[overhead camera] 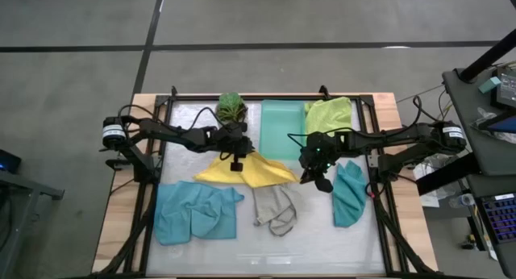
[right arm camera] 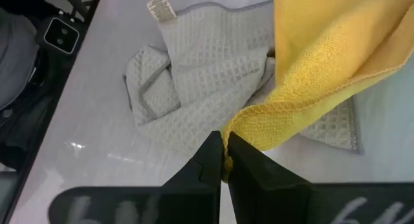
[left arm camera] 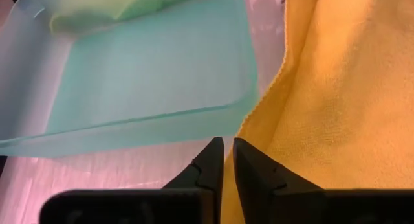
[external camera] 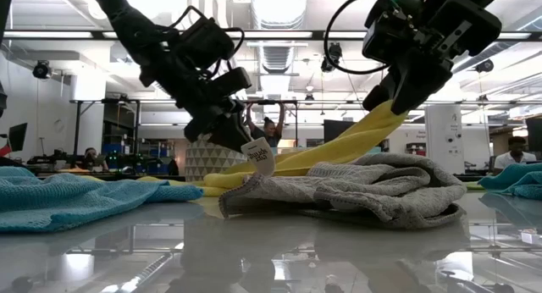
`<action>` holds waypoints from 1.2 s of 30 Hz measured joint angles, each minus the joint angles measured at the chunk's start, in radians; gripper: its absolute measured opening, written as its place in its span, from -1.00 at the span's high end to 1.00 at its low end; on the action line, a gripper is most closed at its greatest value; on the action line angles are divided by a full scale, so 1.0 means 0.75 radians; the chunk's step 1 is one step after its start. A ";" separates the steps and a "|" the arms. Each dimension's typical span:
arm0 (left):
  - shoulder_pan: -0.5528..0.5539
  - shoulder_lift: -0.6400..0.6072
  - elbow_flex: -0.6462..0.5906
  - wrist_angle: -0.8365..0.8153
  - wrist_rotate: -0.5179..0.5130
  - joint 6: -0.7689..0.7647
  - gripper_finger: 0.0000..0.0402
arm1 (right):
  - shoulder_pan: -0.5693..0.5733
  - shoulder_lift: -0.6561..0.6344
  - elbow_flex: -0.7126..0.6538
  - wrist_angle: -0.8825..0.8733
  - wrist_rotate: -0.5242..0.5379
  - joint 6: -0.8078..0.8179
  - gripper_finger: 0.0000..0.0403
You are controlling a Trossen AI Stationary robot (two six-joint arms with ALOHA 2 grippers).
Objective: Fold microfiber towels
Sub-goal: Fold the yellow microfiber cloth
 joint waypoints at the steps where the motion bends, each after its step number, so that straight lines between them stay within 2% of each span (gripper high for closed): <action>1: 0.000 0.000 0.002 -0.001 0.000 -0.001 0.89 | 0.000 0.000 0.000 0.007 0.000 0.000 0.96; 7: -0.001 -0.001 0.005 0.002 -0.010 -0.004 0.71 | 0.001 0.000 -0.002 0.116 0.000 0.053 0.96; 12: -0.001 0.009 0.004 0.017 -0.022 -0.007 0.47 | 0.019 0.000 -0.003 0.122 0.001 0.073 0.96; 16: 0.002 0.034 0.005 0.025 -0.029 0.010 0.36 | 0.018 0.000 -0.003 0.123 0.001 0.124 0.96; 21: 0.001 0.054 0.010 0.024 -0.030 0.037 0.34 | 0.018 0.000 -0.003 0.123 0.001 0.162 0.87; 36: 0.000 0.056 0.005 -0.001 -0.055 0.058 0.37 | 0.018 -0.002 -0.003 0.127 0.001 0.186 0.33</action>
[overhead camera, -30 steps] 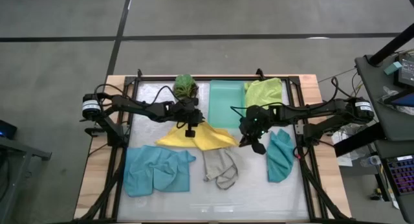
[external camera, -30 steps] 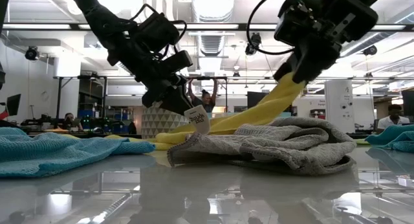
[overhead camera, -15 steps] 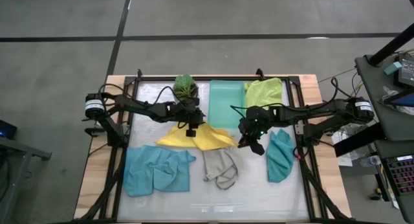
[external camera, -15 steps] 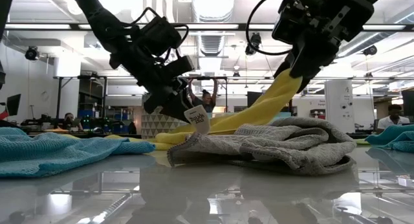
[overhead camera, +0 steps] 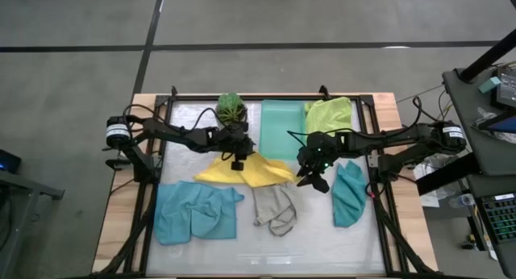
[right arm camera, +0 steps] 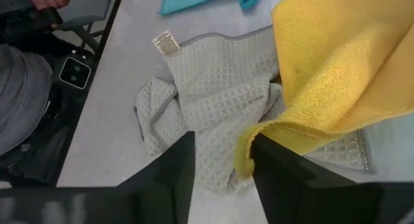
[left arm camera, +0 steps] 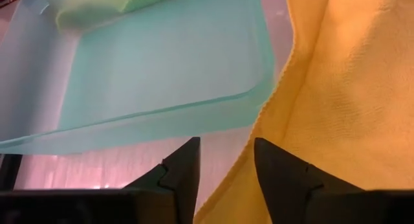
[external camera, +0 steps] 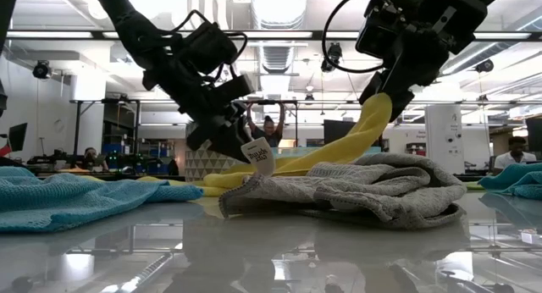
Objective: Fold microfiber towels
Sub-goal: Fold the yellow microfiber cloth
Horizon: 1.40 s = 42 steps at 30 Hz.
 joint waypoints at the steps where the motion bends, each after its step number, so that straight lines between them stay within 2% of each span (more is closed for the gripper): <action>1: 0.000 0.000 -0.001 -0.005 0.000 0.005 0.41 | 0.000 0.000 0.000 0.000 0.000 0.000 0.30; 9: 0.000 0.000 0.007 -0.069 0.001 0.016 0.95 | 0.000 -0.001 0.000 0.000 0.000 0.000 0.21; 14: -0.030 -0.006 0.005 -0.137 0.011 -0.001 0.99 | 0.000 -0.001 0.000 -0.002 0.000 -0.002 0.23; 18: -0.076 -0.078 0.032 -0.291 -0.038 -0.012 1.00 | 0.000 -0.005 0.000 -0.014 0.000 -0.003 0.33; 22: -0.126 -0.216 0.054 -0.446 -0.068 -0.066 1.00 | 0.000 -0.038 0.000 -0.075 0.001 -0.020 0.57; 27: -0.184 -0.346 0.044 -0.518 -0.049 -0.148 1.00 | 0.008 -0.095 0.000 -0.189 0.001 -0.029 0.90; 29: -0.198 -0.361 0.023 -0.525 -0.049 -0.163 1.00 | 0.021 -0.110 0.000 -0.245 0.001 -0.029 0.94; 35: -0.198 -0.305 -0.007 -0.363 -0.067 -0.169 0.94 | 0.059 -0.118 0.000 -0.311 0.000 0.000 0.96; 38: -0.196 -0.230 -0.004 -0.247 -0.088 -0.106 0.80 | 0.073 -0.108 0.000 -0.311 0.000 0.001 0.96; 42: -0.184 -0.117 0.015 -0.128 -0.250 -0.029 0.52 | 0.073 -0.105 0.000 -0.310 0.000 0.010 0.96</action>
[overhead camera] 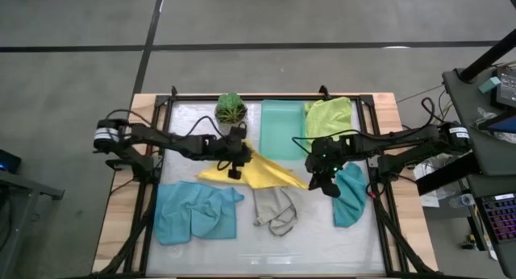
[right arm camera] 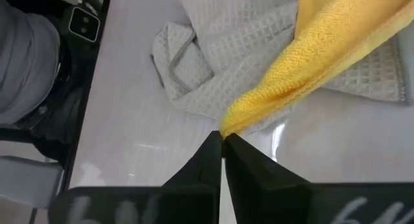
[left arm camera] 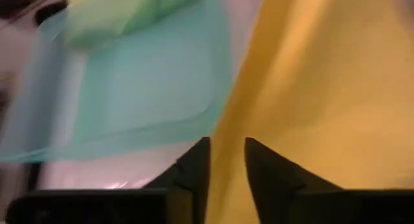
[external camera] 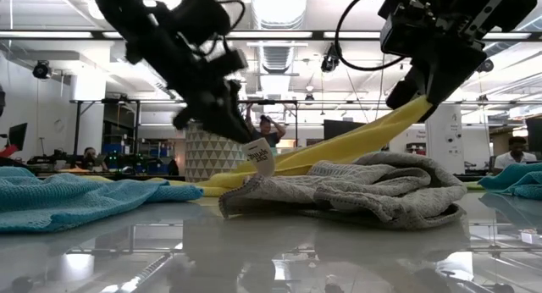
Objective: Fold microfiber towels
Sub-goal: Fold the yellow microfiber cloth
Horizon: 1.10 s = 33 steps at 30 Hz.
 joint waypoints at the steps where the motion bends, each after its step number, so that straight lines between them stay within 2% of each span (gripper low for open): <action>1: 0.005 0.025 0.003 0.002 -0.062 0.018 0.45 | 0.000 0.000 0.000 0.001 0.000 0.000 0.96; 3: 0.021 0.062 0.005 0.004 -0.139 0.052 0.31 | 0.000 0.001 0.000 0.000 0.001 -0.001 0.96; 7: 0.057 0.108 0.002 0.041 -0.093 0.085 0.13 | 0.000 0.001 0.000 0.002 0.000 -0.021 0.96; 14: 0.076 0.184 0.005 0.132 -0.020 0.105 0.10 | 0.000 0.001 0.000 0.005 0.001 -0.023 0.96; 16: 0.078 0.206 0.010 0.131 -0.015 0.106 0.15 | 0.000 0.001 0.000 0.005 0.000 -0.023 0.96; 19: 0.079 0.221 0.011 0.130 -0.016 0.108 0.32 | 0.000 0.001 0.000 0.005 0.001 -0.022 0.96; 25: 0.077 0.157 0.009 0.024 -0.014 0.103 0.91 | 0.000 0.002 0.000 0.017 0.011 -0.018 0.96; 29: 0.053 0.049 0.012 -0.100 -0.029 0.064 0.98 | 0.002 0.000 0.005 0.069 0.025 -0.015 0.96; 33: 0.006 -0.128 0.013 -0.209 -0.046 0.006 0.99 | 0.015 -0.007 0.045 0.082 0.040 -0.046 0.96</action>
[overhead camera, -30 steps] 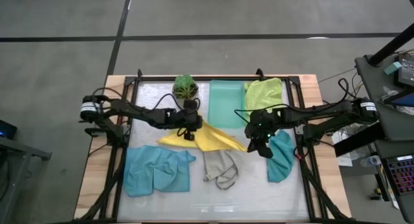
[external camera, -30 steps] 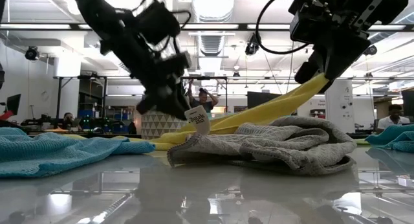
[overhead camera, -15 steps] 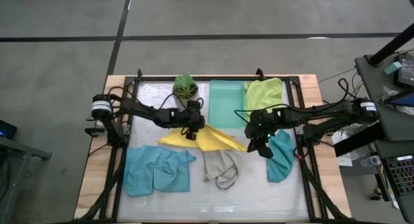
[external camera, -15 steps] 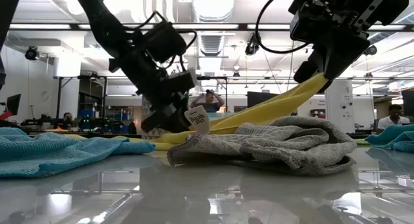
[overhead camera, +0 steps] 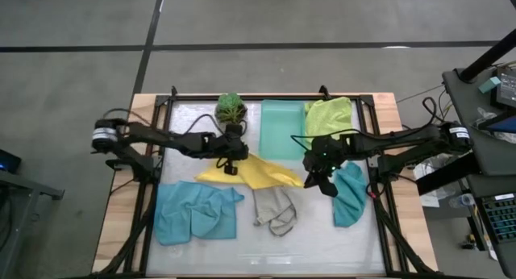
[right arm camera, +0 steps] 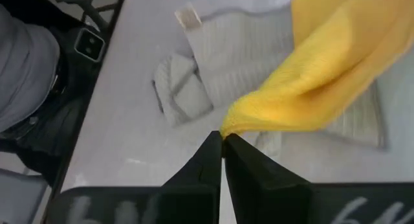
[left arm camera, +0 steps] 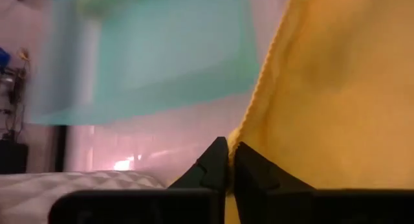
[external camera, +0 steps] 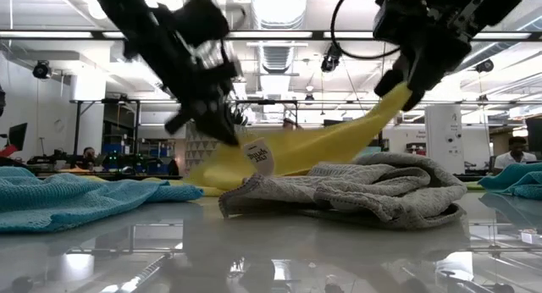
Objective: Fold microfiber towels
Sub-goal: Fold the yellow microfiber cloth
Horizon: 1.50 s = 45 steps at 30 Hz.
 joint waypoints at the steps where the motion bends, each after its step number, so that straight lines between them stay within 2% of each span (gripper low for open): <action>1: -0.013 -0.050 0.000 -0.030 -0.006 -0.009 1.00 | 0.001 -0.003 0.015 0.002 0.000 -0.011 0.96; 10: -0.145 -0.466 0.005 -0.188 -0.013 -0.168 1.00 | 0.024 -0.044 0.206 -0.018 0.066 -0.096 0.96; 17: -0.247 -0.669 0.005 -0.194 -0.013 -0.262 1.00 | 0.023 -0.044 0.417 -0.124 0.081 -0.173 0.96; 25: -0.292 -0.757 0.053 -0.195 -0.012 -0.392 1.00 | 0.023 -0.043 0.698 -0.389 0.185 -0.228 0.96; 28: -0.292 -0.772 0.100 -0.213 -0.013 -0.450 1.00 | 0.023 -0.043 0.789 -0.492 0.286 -0.252 0.96; 32: -0.292 -0.777 0.185 -0.359 -0.005 -0.462 1.00 | 0.023 -0.043 0.830 -0.603 0.404 -0.258 0.96; 36: -0.308 -0.743 0.257 -0.504 0.223 -0.553 1.00 | 0.042 -0.041 0.789 -0.810 0.263 -0.268 0.96; 37: -0.314 -0.731 0.263 -0.536 0.271 -0.578 1.00 | 0.054 -0.041 0.767 -0.810 0.279 -0.260 0.96; 39: -0.316 -0.709 0.272 -0.599 0.292 -0.591 1.00 | 0.064 -0.043 0.741 -0.799 0.432 -0.226 0.96; 41: -0.313 -0.697 0.279 -0.675 0.243 -0.571 1.00 | 0.059 -0.039 0.739 -0.797 0.633 -0.208 0.96; 43: -0.305 -0.685 0.289 -0.717 0.116 -0.548 1.00 | 0.045 -0.038 0.739 -0.791 0.752 -0.227 0.96; 45: -0.298 -0.675 0.295 -0.762 -0.020 -0.523 1.00 | 0.027 -0.037 0.743 -0.778 0.771 -0.261 0.96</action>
